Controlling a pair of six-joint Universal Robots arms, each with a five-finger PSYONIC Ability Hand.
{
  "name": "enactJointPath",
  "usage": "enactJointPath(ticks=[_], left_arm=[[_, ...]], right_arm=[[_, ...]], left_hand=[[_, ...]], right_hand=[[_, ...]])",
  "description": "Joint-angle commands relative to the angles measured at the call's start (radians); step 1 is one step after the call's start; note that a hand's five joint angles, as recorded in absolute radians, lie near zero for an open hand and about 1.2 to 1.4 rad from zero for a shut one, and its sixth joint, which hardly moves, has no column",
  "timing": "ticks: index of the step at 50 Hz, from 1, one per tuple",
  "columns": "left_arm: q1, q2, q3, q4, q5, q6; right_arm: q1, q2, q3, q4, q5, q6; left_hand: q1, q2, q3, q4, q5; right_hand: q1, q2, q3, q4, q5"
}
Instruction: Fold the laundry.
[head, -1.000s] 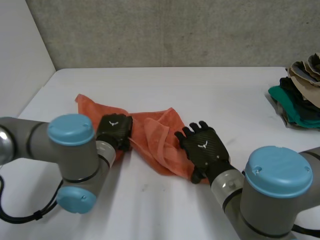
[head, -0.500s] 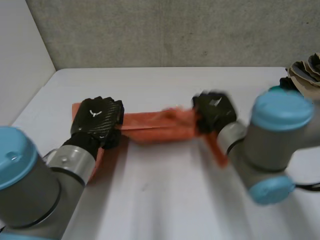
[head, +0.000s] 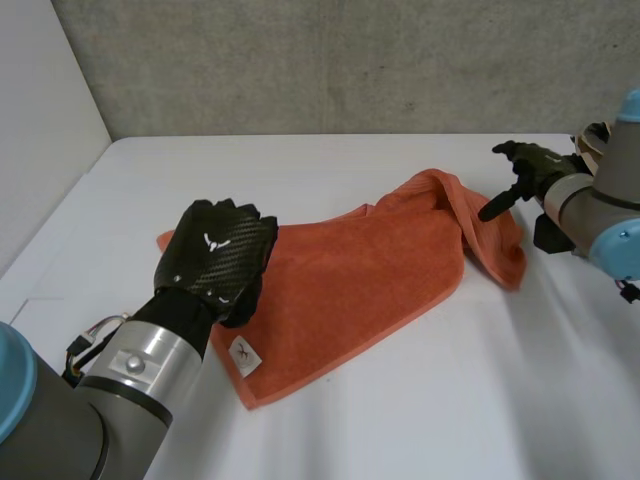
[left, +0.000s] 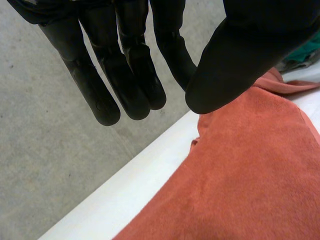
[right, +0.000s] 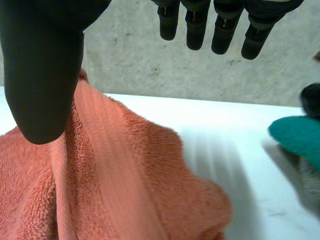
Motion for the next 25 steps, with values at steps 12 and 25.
enactJointPath(ticks=[12,25], left_arm=[[-0.011,-0.222,0.022,-0.051,-0.011,-0.026],[-0.071,-0.366,0.028,-0.079,-0.012,-0.039]], right_arm=[[0.009,-0.361,0.643,-0.113,-0.075,-0.601],[0.006,-0.505,0.954,-0.286,-0.174,-0.656]], left_hand=[[-0.791,-0.837,-0.832,-0.837,-0.822],[-0.826,-0.873,-0.868,-0.872,-0.857]], right_hand=[[-0.056,-0.042,-0.039,-0.04,-0.049],[-0.056,-0.042,-0.039,-0.04,-0.049]])
